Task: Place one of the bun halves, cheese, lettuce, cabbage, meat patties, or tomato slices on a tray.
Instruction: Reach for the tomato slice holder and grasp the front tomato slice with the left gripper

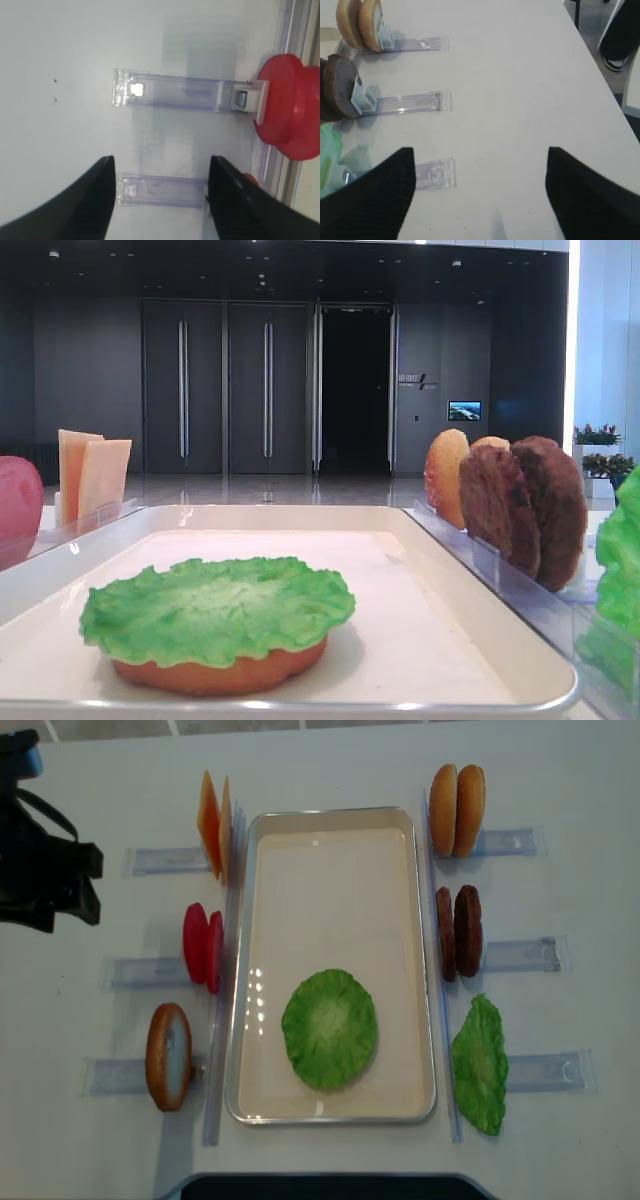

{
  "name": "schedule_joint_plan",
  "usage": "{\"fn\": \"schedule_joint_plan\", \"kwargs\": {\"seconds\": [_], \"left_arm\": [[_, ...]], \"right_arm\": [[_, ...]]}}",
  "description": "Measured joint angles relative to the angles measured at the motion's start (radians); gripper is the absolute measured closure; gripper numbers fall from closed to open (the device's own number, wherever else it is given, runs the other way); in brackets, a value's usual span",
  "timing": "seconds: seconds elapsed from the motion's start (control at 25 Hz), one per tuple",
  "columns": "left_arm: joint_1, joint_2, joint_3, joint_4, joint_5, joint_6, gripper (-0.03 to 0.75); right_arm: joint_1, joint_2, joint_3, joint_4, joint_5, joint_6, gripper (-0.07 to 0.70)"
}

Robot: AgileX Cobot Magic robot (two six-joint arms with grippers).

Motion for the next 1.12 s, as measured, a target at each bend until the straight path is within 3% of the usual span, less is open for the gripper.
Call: {"fn": "schedule_joint_plan", "kwargs": {"seconds": [0.16, 0.4, 0.88, 1.12], "left_arm": [[0.0, 0.051, -0.034, 0.008, 0.002, -0.023, 0.263], [-0.04, 0.061, -0.044, 0.102, 0.026, -0.172, 0.263], [-0.326, 0.119, -0.047, 0.105, -0.026, -0.393, 0.263], [-0.46, 0.193, -0.113, 0.105, -0.028, -0.463, 0.263]], "right_arm": [[0.0, 0.0, 0.0, 0.0, 0.0, 0.0, 0.09], [0.0, 0.0, 0.0, 0.0, 0.0, 0.0, 0.09], [0.0, 0.0, 0.0, 0.0, 0.0, 0.0, 0.09], [0.0, 0.0, 0.0, 0.0, 0.0, 0.0, 0.09]]}}
